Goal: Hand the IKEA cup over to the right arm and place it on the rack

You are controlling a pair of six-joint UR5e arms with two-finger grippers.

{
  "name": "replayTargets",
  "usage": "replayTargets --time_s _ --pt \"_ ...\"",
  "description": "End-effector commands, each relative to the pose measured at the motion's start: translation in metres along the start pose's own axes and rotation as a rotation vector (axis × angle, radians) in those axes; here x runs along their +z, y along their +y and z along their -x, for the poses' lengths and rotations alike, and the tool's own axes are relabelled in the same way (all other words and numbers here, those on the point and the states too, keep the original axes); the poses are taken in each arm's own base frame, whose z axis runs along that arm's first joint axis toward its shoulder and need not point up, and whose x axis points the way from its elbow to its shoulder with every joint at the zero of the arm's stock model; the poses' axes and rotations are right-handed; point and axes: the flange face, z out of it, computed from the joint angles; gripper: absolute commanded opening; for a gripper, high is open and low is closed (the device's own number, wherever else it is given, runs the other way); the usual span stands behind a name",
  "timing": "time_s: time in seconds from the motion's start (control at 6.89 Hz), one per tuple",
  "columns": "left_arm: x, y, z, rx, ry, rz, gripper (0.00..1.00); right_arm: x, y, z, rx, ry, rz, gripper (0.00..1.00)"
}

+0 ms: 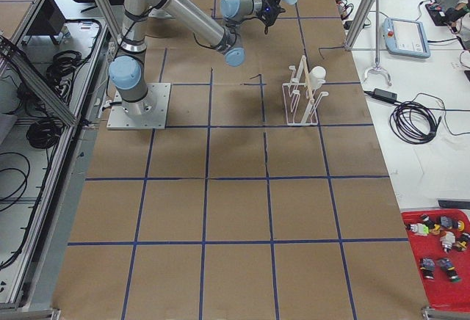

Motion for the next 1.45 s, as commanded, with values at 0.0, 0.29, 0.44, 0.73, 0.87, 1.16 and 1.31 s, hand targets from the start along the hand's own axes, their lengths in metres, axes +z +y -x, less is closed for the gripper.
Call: replayTargets --time_s 0.0,0.29,0.44,0.73,0.87,1.16,1.31 --pt "0.000 -0.002 0.000 0.001 -0.003 -0.003 0.01 0.015 0.009 -0.005 -0.003 0.006 0.020 0.99" --pt "-0.001 -0.003 0.000 0.002 -0.006 -0.006 0.02 0.020 0.010 -0.001 -0.009 -0.006 0.026 0.99" --pt "-0.001 -0.003 0.000 0.002 -0.008 -0.006 0.02 0.024 0.014 -0.003 -0.009 -0.001 0.034 0.99" --pt "-0.001 -0.004 -0.001 0.003 -0.008 -0.007 0.02 0.031 0.019 -0.001 0.020 -0.007 0.046 0.99" --pt "-0.001 -0.004 0.000 0.001 -0.009 -0.007 0.02 0.033 0.022 0.002 0.018 -0.013 0.052 0.99" --pt "-0.001 -0.004 -0.002 0.001 -0.007 -0.005 0.03 0.036 0.020 0.001 0.019 -0.013 0.052 0.99" --pt "-0.001 -0.004 -0.002 -0.007 -0.008 -0.006 0.03 0.040 0.019 0.001 0.019 -0.014 0.054 0.99"
